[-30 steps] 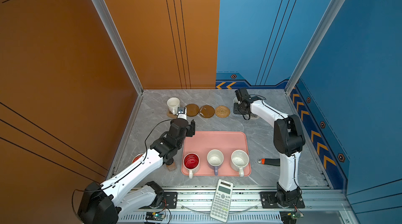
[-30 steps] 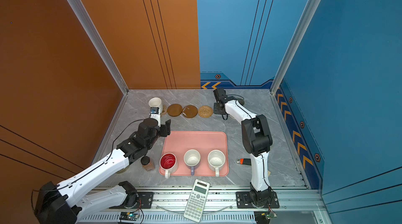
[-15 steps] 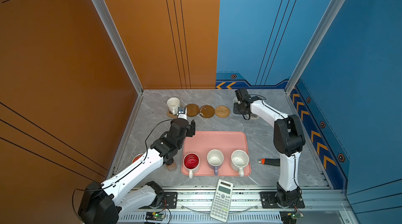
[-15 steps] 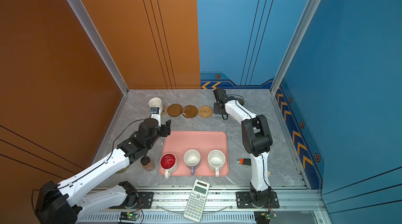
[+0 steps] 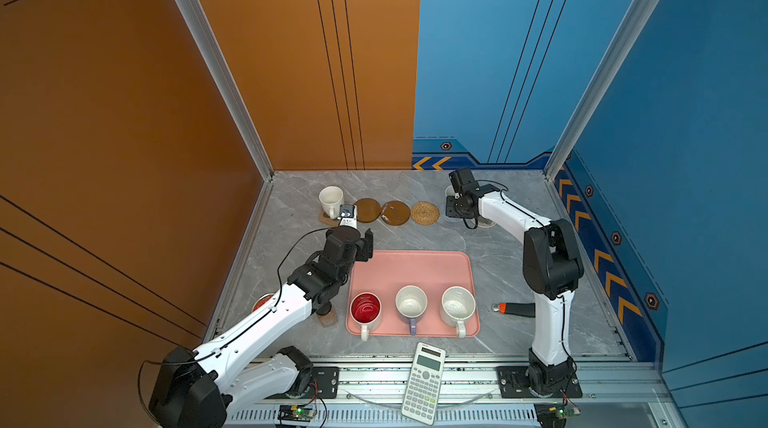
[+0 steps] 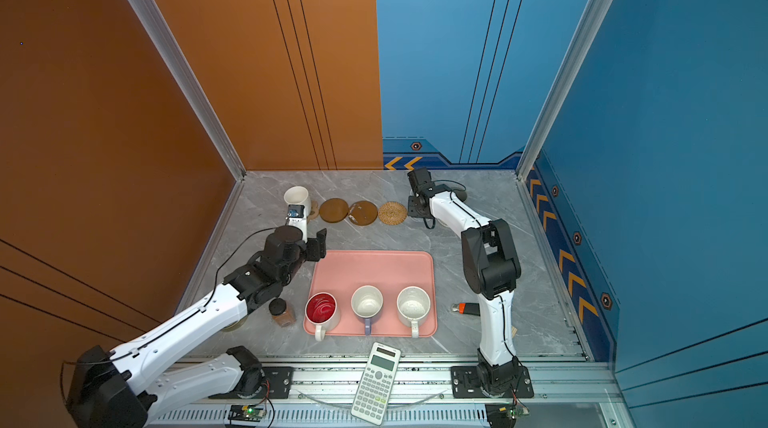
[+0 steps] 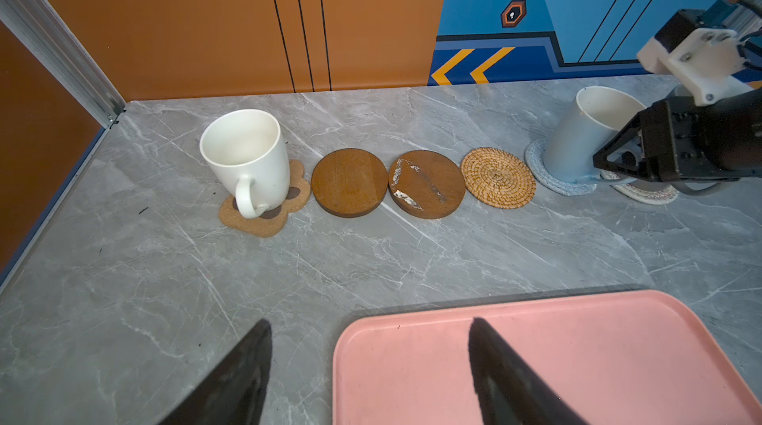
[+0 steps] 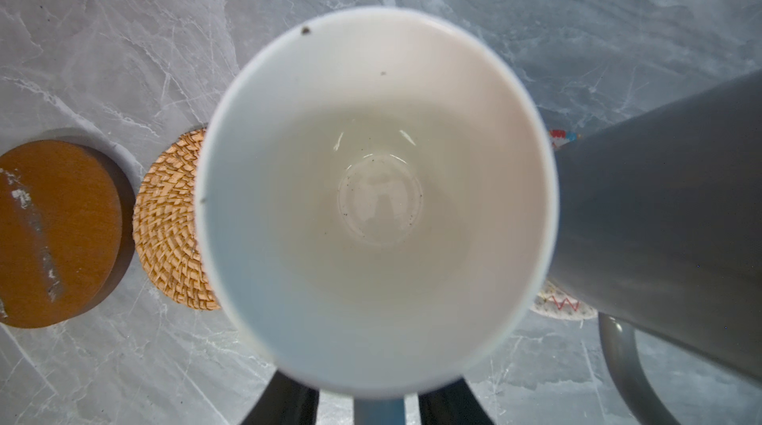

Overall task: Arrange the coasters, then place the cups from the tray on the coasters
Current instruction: 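Lower the blue-handled mug onto the light blue knitted coaster with the right gripper, then open the right gripper and raise it off the blue-handled mug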

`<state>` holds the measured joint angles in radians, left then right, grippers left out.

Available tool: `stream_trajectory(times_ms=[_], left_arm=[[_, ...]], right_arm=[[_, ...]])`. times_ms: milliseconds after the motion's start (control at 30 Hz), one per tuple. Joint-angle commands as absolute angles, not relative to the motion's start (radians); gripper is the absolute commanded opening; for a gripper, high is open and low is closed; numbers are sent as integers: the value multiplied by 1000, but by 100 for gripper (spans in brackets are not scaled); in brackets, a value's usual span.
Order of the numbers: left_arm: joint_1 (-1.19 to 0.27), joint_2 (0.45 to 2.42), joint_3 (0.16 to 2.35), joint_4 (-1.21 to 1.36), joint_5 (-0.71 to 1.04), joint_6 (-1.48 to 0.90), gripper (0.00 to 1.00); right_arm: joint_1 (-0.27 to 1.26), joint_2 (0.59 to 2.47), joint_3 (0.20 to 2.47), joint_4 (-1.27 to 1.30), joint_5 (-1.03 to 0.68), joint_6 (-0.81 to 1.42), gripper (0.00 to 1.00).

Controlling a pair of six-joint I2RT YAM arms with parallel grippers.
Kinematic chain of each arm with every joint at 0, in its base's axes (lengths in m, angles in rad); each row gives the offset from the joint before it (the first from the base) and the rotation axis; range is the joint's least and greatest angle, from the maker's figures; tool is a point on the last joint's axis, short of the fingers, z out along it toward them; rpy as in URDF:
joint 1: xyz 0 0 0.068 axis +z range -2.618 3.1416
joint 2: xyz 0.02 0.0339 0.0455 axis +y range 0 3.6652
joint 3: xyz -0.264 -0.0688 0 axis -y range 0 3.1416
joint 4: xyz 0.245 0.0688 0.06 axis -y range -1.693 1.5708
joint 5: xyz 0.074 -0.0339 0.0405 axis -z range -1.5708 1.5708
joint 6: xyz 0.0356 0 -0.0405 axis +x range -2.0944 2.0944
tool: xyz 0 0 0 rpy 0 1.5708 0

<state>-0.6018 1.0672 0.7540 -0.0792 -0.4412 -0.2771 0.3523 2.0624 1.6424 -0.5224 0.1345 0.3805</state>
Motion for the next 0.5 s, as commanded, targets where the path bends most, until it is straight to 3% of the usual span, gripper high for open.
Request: stream_trajectory(times_ms=[0,467], left_arm=[[-589,1058,781,-95,-436,-270,76],[-589,1043,776,-97,-435,-270,76]], right_arm=[[353,1981,1619,-507,150,373,38],[416,1778,1549,-514,224,376,38]])
